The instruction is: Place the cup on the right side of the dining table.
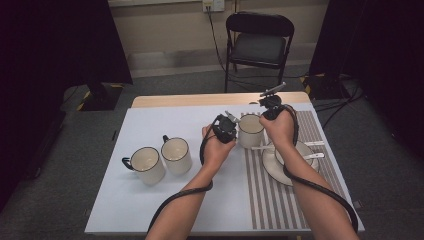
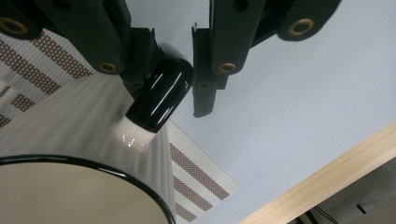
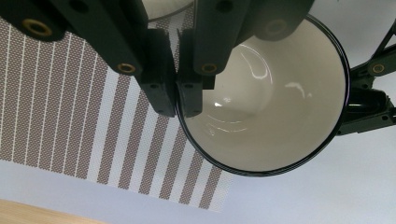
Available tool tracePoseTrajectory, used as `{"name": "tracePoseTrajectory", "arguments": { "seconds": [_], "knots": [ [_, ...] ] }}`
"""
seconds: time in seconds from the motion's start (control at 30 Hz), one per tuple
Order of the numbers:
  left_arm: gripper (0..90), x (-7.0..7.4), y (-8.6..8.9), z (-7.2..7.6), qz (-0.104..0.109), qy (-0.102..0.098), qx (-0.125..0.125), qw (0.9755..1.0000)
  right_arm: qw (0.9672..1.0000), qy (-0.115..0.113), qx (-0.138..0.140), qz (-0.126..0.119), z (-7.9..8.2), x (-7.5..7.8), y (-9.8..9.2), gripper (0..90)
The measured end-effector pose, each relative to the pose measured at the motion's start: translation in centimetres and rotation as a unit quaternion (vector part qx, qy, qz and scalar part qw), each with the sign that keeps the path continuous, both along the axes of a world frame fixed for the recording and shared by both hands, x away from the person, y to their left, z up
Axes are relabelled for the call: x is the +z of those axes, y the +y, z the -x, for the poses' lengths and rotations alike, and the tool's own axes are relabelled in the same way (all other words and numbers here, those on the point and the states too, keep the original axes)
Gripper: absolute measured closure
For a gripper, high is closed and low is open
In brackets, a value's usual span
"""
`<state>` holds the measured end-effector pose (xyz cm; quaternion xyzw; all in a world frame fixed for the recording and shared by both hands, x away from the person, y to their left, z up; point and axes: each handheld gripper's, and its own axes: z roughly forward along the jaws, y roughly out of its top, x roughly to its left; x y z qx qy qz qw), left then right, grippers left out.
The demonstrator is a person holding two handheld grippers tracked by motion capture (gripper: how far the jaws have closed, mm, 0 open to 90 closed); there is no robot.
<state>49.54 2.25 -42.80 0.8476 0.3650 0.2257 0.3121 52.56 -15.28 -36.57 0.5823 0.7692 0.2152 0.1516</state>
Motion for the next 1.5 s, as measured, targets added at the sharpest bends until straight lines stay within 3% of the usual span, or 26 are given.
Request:
{"name": "tracePoseTrajectory", "arguments": {
  "seconds": [0.37,0.53,0.87,1.13,1.5],
  "knots": [
    [74.9,-0.1,0.1,0.1,0.007,-0.002,0.000,1.0000,0.9995,0.029,-0.004,-0.016,-1.0,-1.2,-0.2,81.7],
    [75.0,-0.1,0.0,0.1,0.015,-0.011,0.007,0.9998,0.9995,0.032,0.001,-0.003,-1.1,-1.2,0.0,83.1],
    [75.0,-0.1,-0.6,-0.1,0.026,-0.015,0.012,0.9995,0.9996,0.018,0.002,0.019,-0.9,-0.8,-0.1,83.7],
    [75.0,-0.3,-1.0,-0.3,0.020,-0.014,0.005,0.9997,0.9996,0.021,-0.010,0.013,-0.9,-1.1,-0.9,83.6],
    [74.3,-0.3,-0.7,-0.2,0.025,-0.008,-0.005,0.9996,0.9997,0.002,-0.003,0.023,-0.4,-1.3,-0.6,82.9]
  ]
}}
